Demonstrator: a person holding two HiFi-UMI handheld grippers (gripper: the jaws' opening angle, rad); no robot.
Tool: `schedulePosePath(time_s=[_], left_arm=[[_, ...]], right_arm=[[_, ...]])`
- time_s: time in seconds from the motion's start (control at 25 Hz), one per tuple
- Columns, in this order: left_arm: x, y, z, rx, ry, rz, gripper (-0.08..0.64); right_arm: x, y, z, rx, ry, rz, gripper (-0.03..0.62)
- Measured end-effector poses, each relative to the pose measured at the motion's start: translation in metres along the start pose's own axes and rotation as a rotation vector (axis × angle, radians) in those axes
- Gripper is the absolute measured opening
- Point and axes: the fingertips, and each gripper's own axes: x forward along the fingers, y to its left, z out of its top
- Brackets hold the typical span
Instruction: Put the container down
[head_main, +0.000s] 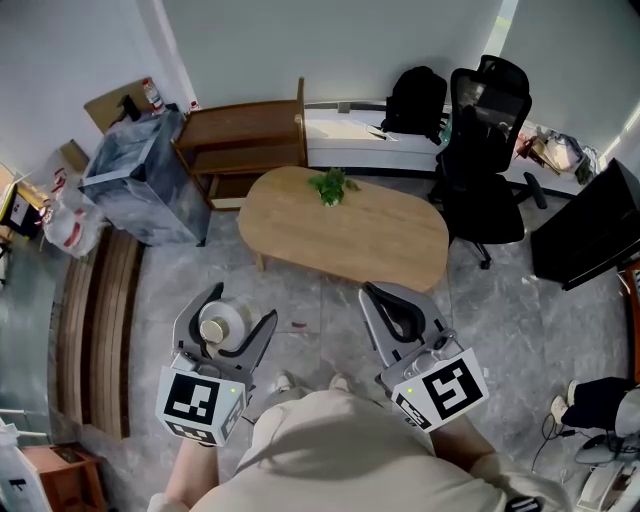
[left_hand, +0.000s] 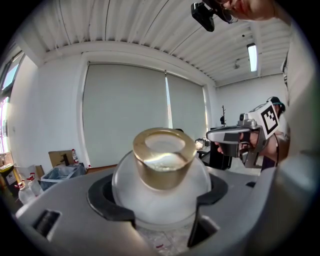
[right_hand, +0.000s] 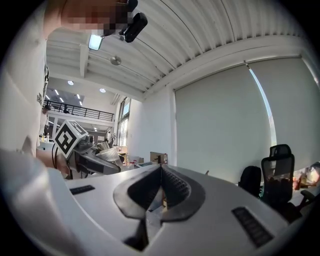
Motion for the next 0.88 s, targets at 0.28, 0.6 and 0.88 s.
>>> schedulePosePath(time_s=[0.28, 0.6, 0.88], left_arm=[[0.006, -0.019, -0.005, -0.006, 0.034, 0.035, 0.339], [0.022, -0.020, -0.005, -0.016, 0.034, 0.060, 0.339], [0.051, -0.016, -0.013, -0.010, 0.023, 0.036, 0.339]], right_arm=[[-0.004, -0.008, -0.005, 0.019, -0.023, 0.057, -0.003], [0.006, -0.021, -0.012, 0.026, -0.034, 0.080, -0.003], [0.020, -0.033, -0.023, 0.003, -0.027, 0.070, -0.003]])
